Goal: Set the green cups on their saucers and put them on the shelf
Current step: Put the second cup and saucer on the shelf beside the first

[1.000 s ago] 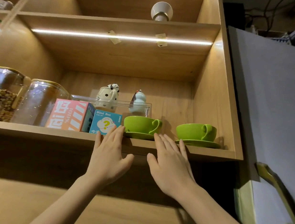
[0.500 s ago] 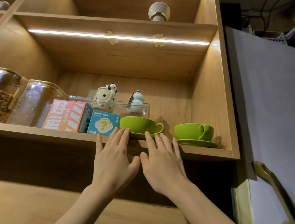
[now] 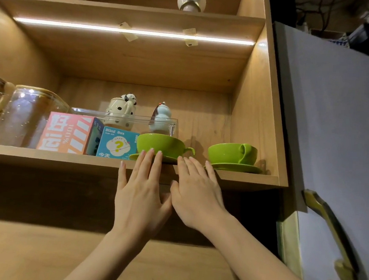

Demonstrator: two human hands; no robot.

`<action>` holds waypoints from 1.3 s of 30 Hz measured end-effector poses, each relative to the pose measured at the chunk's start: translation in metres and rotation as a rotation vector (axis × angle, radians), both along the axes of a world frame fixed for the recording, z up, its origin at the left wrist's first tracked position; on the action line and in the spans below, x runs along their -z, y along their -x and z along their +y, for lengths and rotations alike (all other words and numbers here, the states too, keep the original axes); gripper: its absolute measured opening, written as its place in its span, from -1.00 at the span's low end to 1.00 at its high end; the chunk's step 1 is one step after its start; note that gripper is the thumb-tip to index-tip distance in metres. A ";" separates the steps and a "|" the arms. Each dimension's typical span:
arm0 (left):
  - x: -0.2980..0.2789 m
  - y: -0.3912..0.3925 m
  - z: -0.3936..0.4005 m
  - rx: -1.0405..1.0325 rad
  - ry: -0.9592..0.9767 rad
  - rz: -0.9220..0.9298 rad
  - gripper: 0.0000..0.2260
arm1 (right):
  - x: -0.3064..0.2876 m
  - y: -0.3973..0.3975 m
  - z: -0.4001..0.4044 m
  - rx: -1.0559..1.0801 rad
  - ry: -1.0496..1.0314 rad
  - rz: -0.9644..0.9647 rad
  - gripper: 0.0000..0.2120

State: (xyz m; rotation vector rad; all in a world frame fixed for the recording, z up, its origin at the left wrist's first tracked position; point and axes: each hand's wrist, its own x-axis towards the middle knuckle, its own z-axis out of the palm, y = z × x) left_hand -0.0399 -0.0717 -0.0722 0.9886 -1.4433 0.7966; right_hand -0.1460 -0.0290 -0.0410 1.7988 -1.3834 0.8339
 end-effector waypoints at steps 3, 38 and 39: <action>0.000 -0.001 0.000 -0.032 -0.029 -0.019 -0.38 | 0.000 0.001 -0.001 0.009 0.007 0.016 -0.46; -0.048 0.067 0.022 0.587 -0.159 -0.141 -0.42 | -0.005 0.115 0.042 -0.241 0.049 -0.045 -0.50; -0.047 0.068 0.022 0.615 -0.153 -0.115 -0.45 | -0.004 0.118 0.042 -0.220 0.049 -0.029 -0.48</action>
